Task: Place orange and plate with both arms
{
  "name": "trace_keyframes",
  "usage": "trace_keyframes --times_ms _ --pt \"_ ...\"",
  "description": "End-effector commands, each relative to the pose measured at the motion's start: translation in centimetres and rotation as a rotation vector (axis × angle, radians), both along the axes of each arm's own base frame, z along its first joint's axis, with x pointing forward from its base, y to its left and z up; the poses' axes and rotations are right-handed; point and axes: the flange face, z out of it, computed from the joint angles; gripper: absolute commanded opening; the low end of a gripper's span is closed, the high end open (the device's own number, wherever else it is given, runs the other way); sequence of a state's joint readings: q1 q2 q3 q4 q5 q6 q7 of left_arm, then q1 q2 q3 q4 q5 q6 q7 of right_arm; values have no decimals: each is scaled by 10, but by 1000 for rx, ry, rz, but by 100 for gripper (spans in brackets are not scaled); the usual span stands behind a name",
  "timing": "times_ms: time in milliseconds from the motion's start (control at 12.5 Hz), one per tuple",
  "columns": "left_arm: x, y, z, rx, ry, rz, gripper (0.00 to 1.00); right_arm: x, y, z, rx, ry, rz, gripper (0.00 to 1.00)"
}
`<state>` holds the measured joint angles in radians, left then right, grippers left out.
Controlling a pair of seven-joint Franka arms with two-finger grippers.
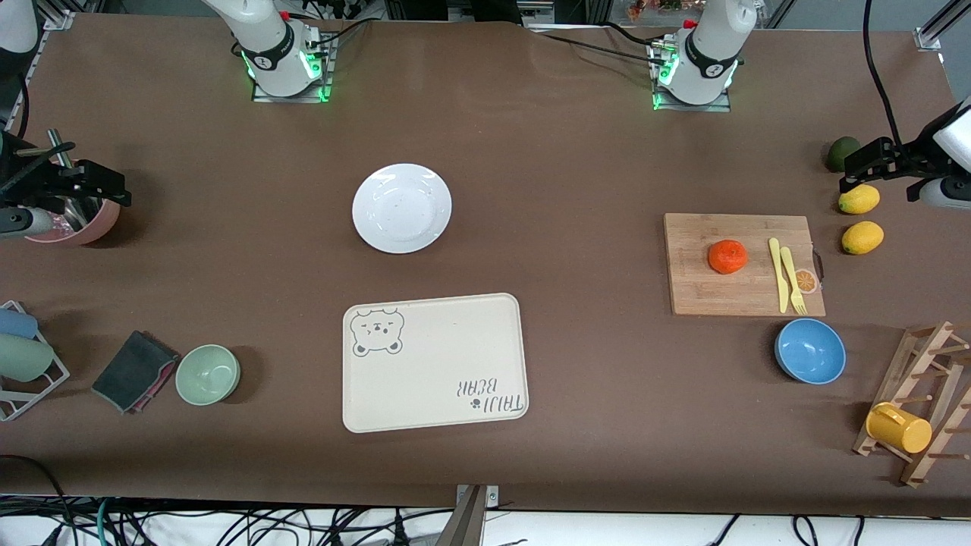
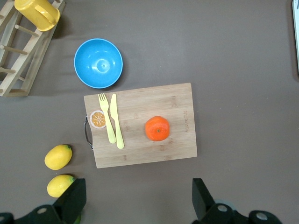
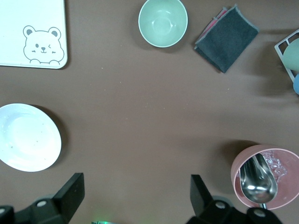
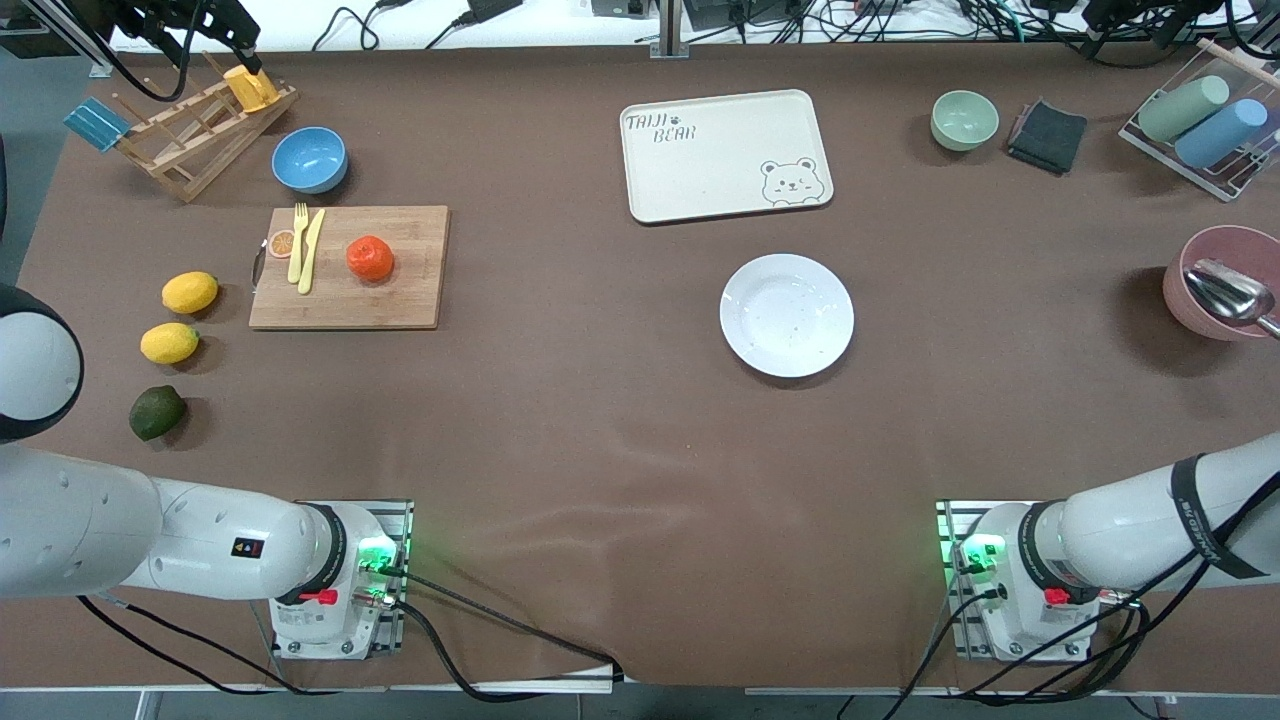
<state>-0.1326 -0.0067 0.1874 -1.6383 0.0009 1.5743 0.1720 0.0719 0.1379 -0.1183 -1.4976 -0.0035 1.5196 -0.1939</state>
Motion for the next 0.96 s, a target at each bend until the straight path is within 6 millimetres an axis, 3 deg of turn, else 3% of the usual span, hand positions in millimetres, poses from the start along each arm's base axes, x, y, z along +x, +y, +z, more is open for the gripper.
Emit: trace_keyframes --times_ms 0,883 --pt "0 -1 4 -32 -6 -13 100 -2 0 5 15 3 -4 100" --pt "1 -5 5 -30 -7 -21 100 -2 -1 5 28 4 -11 100"
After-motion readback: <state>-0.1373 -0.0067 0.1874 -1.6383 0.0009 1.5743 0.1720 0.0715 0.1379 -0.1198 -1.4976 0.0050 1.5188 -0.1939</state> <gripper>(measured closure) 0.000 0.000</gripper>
